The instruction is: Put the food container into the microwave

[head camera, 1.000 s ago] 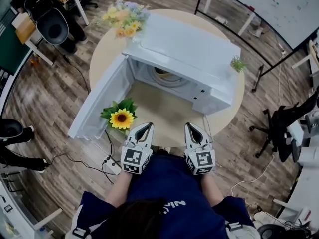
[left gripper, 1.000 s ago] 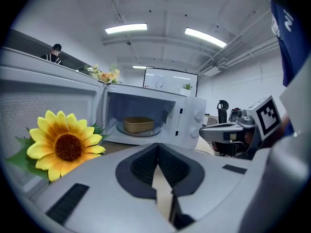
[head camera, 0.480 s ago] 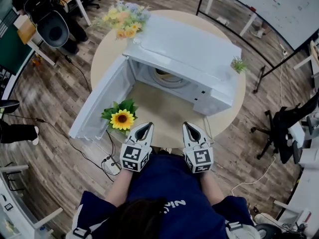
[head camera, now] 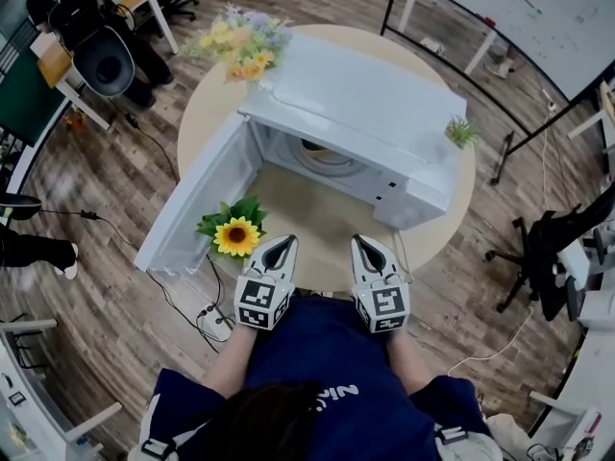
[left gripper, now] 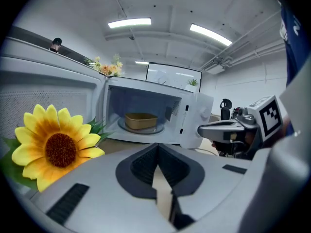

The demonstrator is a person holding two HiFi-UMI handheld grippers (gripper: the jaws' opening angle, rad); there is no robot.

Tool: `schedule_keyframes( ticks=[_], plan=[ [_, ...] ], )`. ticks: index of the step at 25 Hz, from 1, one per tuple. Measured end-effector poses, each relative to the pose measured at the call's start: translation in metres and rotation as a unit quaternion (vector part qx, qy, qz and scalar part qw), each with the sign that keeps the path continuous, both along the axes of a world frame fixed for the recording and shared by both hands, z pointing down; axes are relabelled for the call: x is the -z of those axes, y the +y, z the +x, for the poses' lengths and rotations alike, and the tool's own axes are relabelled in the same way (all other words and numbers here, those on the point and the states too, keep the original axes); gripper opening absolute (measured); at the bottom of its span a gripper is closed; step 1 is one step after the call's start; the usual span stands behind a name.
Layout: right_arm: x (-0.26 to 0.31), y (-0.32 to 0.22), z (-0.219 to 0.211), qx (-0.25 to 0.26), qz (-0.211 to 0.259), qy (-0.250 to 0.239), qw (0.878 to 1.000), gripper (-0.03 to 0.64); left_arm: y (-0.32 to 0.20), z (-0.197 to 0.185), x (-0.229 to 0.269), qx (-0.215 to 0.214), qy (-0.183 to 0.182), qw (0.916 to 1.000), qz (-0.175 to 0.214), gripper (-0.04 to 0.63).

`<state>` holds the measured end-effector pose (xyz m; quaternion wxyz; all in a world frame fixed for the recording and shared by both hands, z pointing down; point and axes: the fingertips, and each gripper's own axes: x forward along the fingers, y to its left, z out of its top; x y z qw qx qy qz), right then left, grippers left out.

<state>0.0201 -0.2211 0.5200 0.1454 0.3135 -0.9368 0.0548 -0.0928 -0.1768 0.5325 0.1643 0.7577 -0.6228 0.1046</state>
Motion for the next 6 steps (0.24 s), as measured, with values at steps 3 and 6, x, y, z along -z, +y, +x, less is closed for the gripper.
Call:
schedule_keyframes(
  ticks=[3, 6],
  plan=[
    [-0.0008, -0.0025, -0.0008, 0.004, -0.001, 0.001, 1.000, 0.008, -0.0032, 0.0028, 0.0007, -0.003, -0.010, 0.9999, -0.001, 0.002],
    [-0.0021, -0.0061, -0.0014, 0.006, -0.002, 0.001, 1.000, 0.008, -0.0069, 0.0034, 0.0005, -0.004, -0.010, 0.9999, -0.001, 0.002]
  ],
)
